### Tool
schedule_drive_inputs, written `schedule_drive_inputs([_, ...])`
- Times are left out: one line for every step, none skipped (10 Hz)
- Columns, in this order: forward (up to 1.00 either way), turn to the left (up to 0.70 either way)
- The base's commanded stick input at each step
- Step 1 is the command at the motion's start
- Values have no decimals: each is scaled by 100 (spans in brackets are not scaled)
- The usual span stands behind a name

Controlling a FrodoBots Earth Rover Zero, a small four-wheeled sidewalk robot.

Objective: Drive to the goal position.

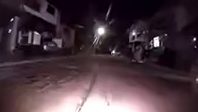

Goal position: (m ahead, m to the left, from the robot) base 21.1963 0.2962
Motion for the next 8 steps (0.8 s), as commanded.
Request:
schedule_drive_inputs([85, 0])
schedule_drive_inputs([85, 0])
schedule_drive_inputs([85, 0])
schedule_drive_inputs([85, 0])
schedule_drive_inputs([85, 0])
schedule_drive_inputs([85, 0])
schedule_drive_inputs([85, 0])
schedule_drive_inputs([85, 0])
